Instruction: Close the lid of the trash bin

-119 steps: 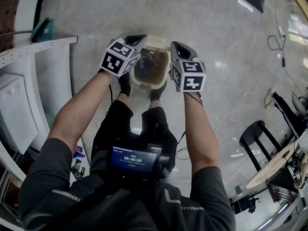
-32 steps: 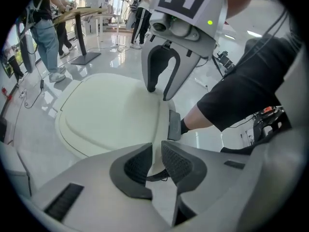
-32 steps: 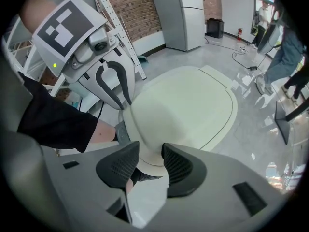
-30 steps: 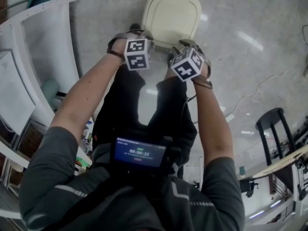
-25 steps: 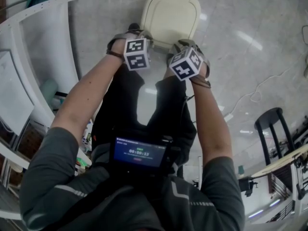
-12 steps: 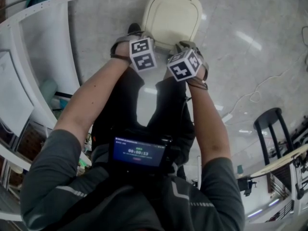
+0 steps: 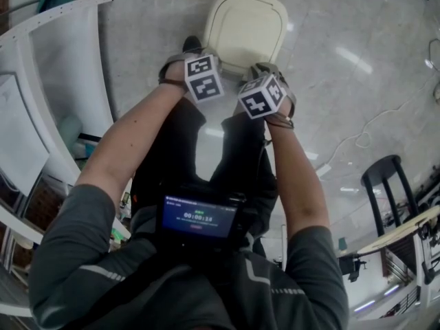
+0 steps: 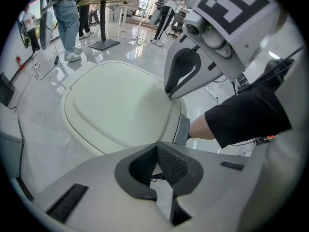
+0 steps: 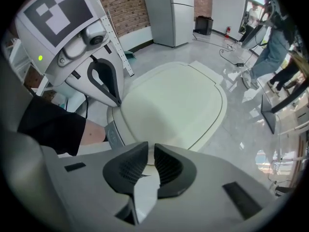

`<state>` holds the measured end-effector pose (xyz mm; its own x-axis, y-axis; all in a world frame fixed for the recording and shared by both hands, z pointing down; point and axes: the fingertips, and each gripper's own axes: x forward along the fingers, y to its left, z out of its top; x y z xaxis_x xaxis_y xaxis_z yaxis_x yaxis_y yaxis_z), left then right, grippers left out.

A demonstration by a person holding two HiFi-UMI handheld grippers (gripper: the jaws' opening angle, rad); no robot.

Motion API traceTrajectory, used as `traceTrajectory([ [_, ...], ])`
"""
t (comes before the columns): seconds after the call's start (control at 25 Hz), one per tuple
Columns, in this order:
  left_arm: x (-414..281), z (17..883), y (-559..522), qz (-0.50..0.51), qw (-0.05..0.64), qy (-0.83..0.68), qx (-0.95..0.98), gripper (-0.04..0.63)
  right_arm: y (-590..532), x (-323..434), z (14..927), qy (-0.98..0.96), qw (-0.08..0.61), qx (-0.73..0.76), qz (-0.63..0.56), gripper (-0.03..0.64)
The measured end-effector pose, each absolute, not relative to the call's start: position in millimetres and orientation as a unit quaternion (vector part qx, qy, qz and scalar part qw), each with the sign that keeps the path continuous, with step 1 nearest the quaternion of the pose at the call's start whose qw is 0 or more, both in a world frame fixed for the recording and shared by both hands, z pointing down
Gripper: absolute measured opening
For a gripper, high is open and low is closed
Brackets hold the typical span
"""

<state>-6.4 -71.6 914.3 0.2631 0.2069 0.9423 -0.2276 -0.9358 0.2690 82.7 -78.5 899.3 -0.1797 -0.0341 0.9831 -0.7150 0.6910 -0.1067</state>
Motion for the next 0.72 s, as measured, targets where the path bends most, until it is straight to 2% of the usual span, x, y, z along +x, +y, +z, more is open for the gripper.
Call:
traceTrajectory([
  [0.04, -8, 914, -72, 0.611, 0.178, -0.009, 0.772, 0.006, -79, 82, 897, -0.71, 0.586, 0.263, 0.29, 0.024],
  [0.08, -11, 913, -74, 0.617, 0.173, -0.013, 0.768, 0.006, -79, 82, 895, -0.708, 0.59, 0.262, 0.287, 0.014],
  [0.4, -20, 895, -89, 0.616, 0.199, -0.051, 0.761, 0.006, -89, 88, 875, -0.709, 0.574, 0.281, 0.297, 0.012],
  [0.72, 2, 825, -157, 0.523, 0.229, -0.18, 0.801, 0.006, -136, 101, 816, -0.727, 0.506, 0.361, 0.291, 0.011],
])
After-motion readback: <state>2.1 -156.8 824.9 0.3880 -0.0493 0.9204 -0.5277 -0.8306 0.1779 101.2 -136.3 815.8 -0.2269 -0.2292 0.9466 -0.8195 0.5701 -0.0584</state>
